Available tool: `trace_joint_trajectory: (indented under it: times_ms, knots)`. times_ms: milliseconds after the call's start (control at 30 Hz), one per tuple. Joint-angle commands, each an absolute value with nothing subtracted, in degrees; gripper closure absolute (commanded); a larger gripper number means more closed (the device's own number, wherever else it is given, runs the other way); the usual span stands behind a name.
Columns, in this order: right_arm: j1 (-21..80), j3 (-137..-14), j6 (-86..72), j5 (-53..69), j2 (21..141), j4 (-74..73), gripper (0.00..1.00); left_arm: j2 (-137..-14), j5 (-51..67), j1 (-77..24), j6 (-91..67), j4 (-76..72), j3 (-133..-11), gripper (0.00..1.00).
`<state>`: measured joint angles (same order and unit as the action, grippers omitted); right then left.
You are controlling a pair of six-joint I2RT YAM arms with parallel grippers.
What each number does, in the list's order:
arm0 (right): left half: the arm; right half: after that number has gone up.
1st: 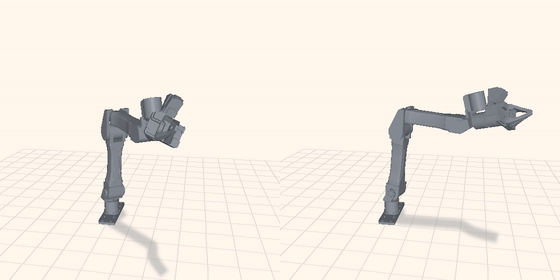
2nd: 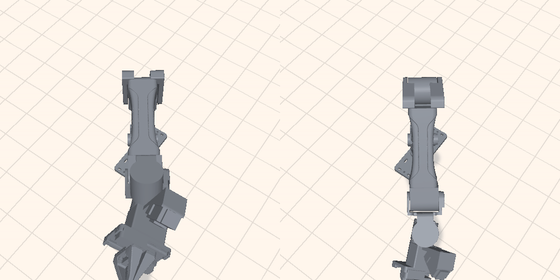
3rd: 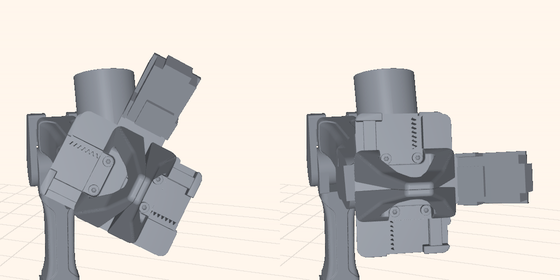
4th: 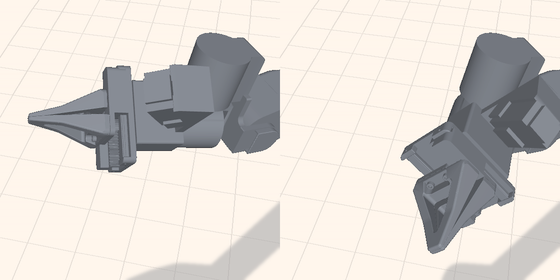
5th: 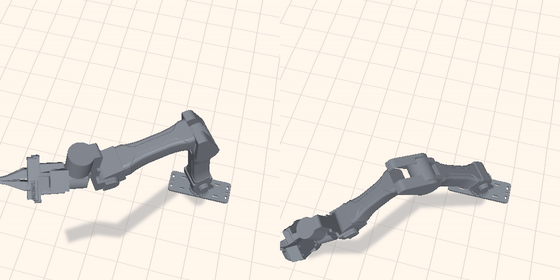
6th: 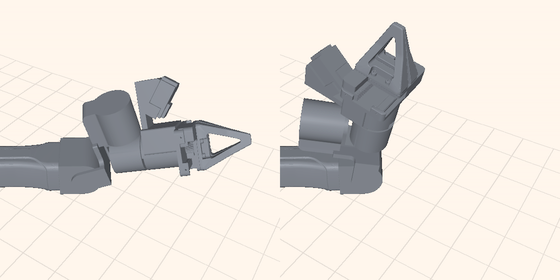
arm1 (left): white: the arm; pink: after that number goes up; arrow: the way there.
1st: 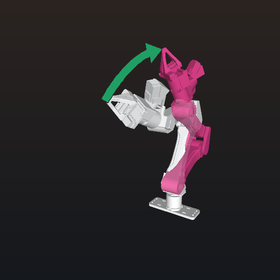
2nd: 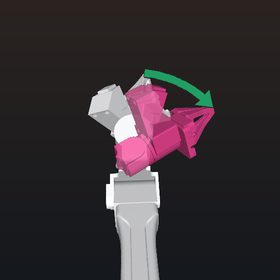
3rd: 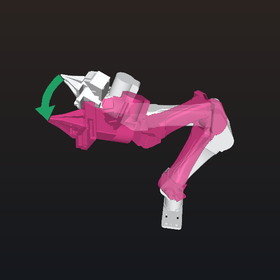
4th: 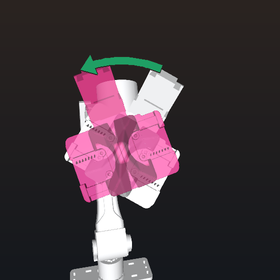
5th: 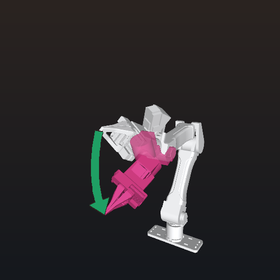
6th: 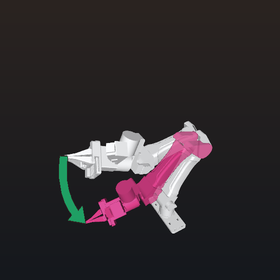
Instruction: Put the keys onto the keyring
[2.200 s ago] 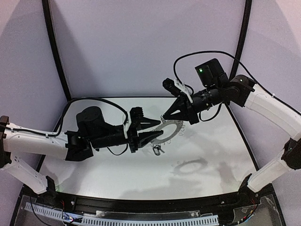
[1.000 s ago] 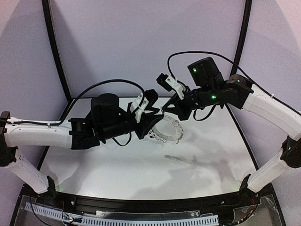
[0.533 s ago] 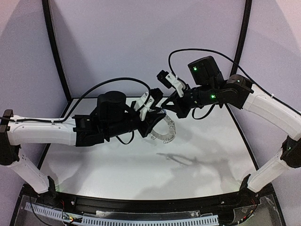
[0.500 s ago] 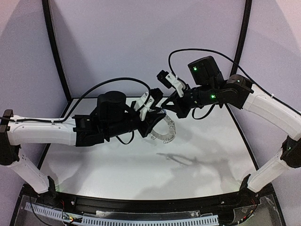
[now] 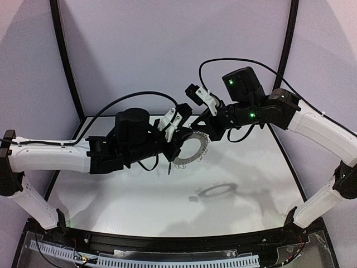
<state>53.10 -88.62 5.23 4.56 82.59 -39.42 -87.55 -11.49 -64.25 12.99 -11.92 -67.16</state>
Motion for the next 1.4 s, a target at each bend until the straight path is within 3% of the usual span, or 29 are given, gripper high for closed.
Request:
trace_joint_trajectory:
  times_ms: [0,233,400,533,700,833,1000,1067,1300,1367]
  knots:
    - [54.12,-90.62,4.75,6.50,81.39,-35.72,1.00,-87.70,-13.11,-64.27,13.41,-11.11,-67.67,0.99]
    - [54.23,-90.05,5.03,3.70,80.66,-36.11,1.00,-86.17,-13.35,-64.27,13.58,-10.68,-66.70,0.99]
    - [53.60,-90.59,7.75,-4.34,81.63,-39.53,1.00,-81.88,-2.93,-64.25,16.53,-11.70,-62.33,0.99]
    - [52.76,-90.87,8.10,-2.55,81.75,-40.18,1.00,-79.65,4.32,-64.29,18.21,-9.07,-61.10,0.99]
    - [52.73,-90.44,6.91,4.21,80.68,-38.91,1.00,-80.95,-1.97,-64.25,16.72,-8.88,-62.74,0.99]
    - [52.73,-90.61,6.06,5.02,80.95,-39.15,1.00,-83.86,-5.87,-64.29,16.21,-12.35,-64.35,0.79]
    - [52.69,-90.71,4.64,5.43,80.78,-38.38,1.00,-88.72,-13.53,-64.26,17.53,-13.34,-68.23,0.67]
    - [52.73,-90.70,4.29,5.52,80.73,-38.31,1.00,-89.24,-13.12,-64.25,18.09,-14.53,-68.34,0.67]
    - [52.73,-90.62,4.26,6.87,79.91,-37.80,1.00,-91.44,-17.08,-64.25,19.40,-15.13,-69.56,0.91]
    - [52.73,-90.46,4.31,7.63,79.69,-37.65,1.00,-91.56,-17.74,-64.26,19.34,-15.66,-69.53,0.92]
